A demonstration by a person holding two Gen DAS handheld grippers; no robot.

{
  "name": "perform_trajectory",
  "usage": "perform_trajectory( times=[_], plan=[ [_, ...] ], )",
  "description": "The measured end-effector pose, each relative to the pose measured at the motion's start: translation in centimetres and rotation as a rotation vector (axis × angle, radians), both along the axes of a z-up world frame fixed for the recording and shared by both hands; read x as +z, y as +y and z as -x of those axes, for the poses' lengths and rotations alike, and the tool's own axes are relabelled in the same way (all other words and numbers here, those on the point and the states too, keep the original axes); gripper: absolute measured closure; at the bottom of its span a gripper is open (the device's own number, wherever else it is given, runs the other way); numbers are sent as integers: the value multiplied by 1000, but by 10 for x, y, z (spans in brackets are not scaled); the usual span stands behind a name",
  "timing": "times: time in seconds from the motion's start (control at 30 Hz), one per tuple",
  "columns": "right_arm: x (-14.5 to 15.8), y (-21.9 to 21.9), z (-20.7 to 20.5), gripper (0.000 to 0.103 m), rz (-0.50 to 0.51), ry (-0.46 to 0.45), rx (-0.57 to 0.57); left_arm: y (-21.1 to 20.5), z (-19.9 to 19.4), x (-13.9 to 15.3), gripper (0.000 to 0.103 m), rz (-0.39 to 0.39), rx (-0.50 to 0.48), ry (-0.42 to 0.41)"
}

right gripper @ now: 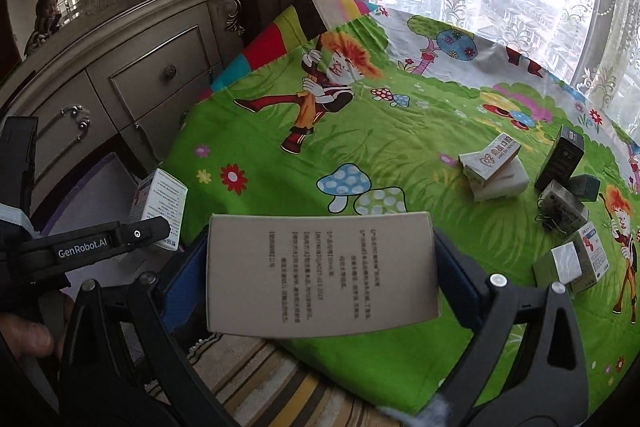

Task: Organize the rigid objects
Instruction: 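Carry the white medicine box and beige text box in both grippers to the purple box, then open both grippers to drop the white medicine box and beige box into the purple box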

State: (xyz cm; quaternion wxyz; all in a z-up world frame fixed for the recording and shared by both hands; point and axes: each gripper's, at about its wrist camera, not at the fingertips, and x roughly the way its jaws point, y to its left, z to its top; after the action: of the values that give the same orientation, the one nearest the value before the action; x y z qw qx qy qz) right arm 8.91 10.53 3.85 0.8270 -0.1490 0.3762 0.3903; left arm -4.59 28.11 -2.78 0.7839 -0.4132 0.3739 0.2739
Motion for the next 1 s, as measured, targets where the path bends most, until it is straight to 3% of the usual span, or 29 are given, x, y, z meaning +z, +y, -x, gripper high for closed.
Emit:
perform_trajectory(
  times=[0.27, 0.63, 0.7, 0.87, 1.0],
  plan=[
    [9, 50, 57, 2, 34, -8, 201, 38, 49, -20, 62, 25, 140, 20],
    [-7, 111, 133, 2, 105, -53, 459, 74, 101, -36, 61, 66, 324, 50],
    [-10, 116, 140, 2, 114, -65, 486, 79, 107, -43, 58, 87, 350, 64],
    [-17, 118, 146, 2, 134, -64, 513, 82, 116, -53, 34, 101, 384, 84],
    [-13, 114, 143, 2, 93, -47, 508, 83, 112, -51, 34, 80, 370, 116]
  ],
)
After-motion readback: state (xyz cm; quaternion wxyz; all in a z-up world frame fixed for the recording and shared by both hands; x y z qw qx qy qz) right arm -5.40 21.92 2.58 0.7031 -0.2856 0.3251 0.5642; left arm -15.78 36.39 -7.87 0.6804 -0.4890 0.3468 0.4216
